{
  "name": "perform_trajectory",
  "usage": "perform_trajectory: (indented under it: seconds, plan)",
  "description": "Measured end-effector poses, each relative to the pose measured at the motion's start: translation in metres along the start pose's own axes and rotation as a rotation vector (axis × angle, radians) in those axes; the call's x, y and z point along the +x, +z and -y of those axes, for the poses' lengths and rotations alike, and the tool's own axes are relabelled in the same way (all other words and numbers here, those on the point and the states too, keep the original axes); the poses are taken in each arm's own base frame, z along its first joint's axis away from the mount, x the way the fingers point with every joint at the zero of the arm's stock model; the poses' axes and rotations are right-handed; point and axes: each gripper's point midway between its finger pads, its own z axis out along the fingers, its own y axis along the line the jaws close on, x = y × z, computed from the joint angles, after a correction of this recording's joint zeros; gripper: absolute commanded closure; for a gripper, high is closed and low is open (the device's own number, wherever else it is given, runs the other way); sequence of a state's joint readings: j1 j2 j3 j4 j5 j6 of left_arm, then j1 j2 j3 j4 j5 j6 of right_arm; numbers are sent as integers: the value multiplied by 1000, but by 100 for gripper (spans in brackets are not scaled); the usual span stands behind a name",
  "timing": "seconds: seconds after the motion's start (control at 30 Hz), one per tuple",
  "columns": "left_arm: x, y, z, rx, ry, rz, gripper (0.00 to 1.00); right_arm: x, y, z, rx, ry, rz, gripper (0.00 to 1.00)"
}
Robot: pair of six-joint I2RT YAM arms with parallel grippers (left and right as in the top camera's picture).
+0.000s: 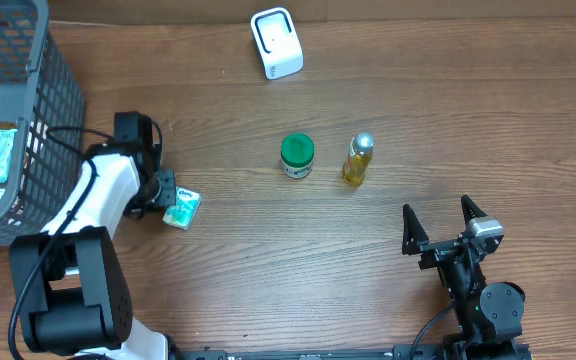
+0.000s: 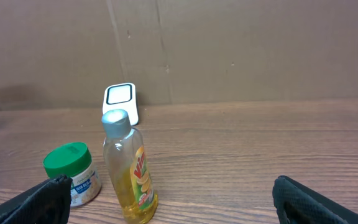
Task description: Scan the item barcode
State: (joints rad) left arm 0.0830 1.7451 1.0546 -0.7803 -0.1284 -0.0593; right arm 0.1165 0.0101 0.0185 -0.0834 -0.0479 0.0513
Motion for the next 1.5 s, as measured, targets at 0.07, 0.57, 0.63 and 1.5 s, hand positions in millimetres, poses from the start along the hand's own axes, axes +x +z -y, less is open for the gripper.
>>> perform_trajectory:
  seconds: [0.07,0.57,0.63,1.5]
  plan:
    - [8,8,4,18,-9,-12,87,0,0,0,0,0,0,0]
    - [20,-11,88,531,8,-56,85,0,0,0,0,0,0,0]
    - [17,-15,91,549,-4,-51,81,0,0,0,0,1,0,0]
    - [21,2,101,607,-192,-56,78,0,0,0,0,1,0,0]
